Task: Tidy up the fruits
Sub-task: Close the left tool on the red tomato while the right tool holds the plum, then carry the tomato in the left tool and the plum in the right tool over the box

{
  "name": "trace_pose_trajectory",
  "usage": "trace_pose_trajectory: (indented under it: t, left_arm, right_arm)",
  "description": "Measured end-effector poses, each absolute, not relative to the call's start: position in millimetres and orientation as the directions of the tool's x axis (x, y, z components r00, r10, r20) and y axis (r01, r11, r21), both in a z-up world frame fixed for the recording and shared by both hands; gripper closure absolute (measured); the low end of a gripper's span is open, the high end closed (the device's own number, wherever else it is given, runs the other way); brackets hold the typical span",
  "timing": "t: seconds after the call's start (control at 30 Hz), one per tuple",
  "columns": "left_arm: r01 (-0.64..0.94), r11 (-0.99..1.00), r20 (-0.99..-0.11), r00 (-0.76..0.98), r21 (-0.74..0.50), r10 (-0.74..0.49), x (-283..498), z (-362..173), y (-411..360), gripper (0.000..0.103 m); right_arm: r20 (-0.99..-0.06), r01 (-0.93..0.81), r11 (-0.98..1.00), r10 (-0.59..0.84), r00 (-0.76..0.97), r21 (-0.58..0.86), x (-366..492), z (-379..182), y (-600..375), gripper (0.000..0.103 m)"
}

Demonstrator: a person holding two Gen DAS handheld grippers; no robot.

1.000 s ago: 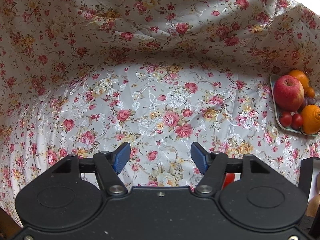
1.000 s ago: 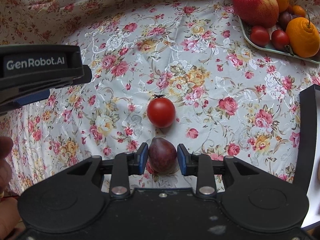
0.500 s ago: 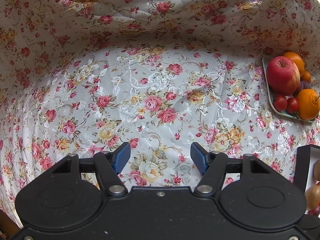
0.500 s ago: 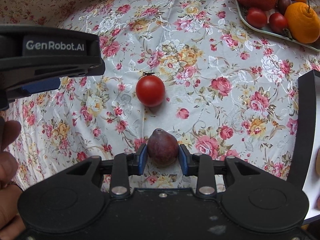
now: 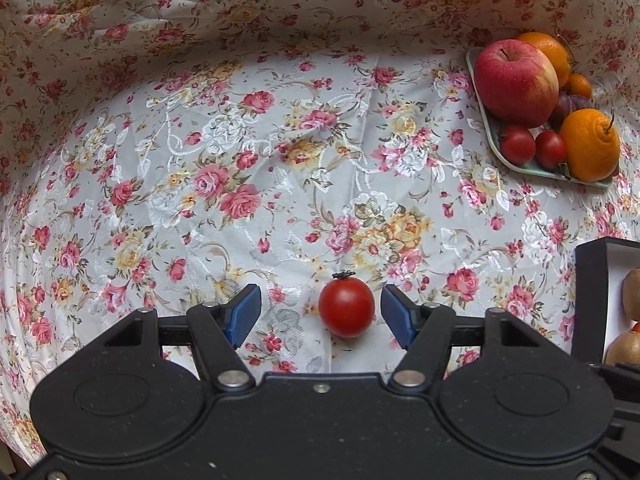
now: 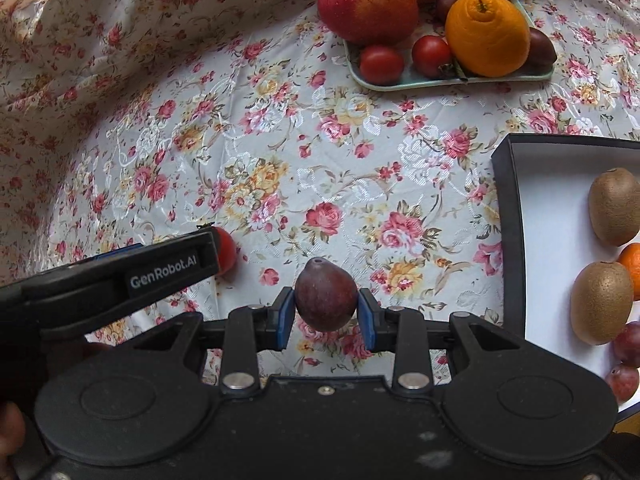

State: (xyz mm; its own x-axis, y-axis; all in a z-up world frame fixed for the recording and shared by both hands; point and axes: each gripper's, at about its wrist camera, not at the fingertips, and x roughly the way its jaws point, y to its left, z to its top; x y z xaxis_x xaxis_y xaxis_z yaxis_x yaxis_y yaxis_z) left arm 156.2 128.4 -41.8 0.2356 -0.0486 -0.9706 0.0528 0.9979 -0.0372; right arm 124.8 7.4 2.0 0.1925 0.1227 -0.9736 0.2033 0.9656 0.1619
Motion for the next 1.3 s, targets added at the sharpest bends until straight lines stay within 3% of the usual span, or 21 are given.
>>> trace_pose_trajectory:
  t: [0.27, 0.37, 0.43, 1.0, 1.3]
  left_arm:
    - [0.022, 1.0, -0.981, 0.192, 0.003, -0.001, 160, -62, 119, 0.038]
    - [-0.015, 1.0, -0.982, 0.187, -0.018, -0.014, 162, -64, 120, 0.046]
    - [-0.025, 0.998, -0.981, 0.191, -0.049, -0.044, 162, -61, 122, 0.061]
    - [0.004, 0.994, -0.965, 0.239, -0.111, -0.109, 152, -29, 87, 0.062]
    - [0.086, 0.986, -0.95, 0.265, -0.144, -0.162, 140, -11, 44, 0.062]
  right_arm:
    - [-0.967, 0.166, 0.975, 0.11, 0.229, 0.15, 119, 16, 4, 0.068]
    - [-0.965, 0.165, 0.973, 0.119, 0.234, 0.16, 118, 18, 0, 0.068]
    - [-0.963, 0.168, 0.971, 0.127, 0.237, 0.169, 116, 20, -4, 0.068]
    - [-0.947, 0.262, 0.946, 0.109, 0.304, 0.193, 114, 37, -43, 0.068]
    - [-0.933, 0.339, 0.927, 0.028, 0.359, 0.158, 108, 53, -79, 0.068]
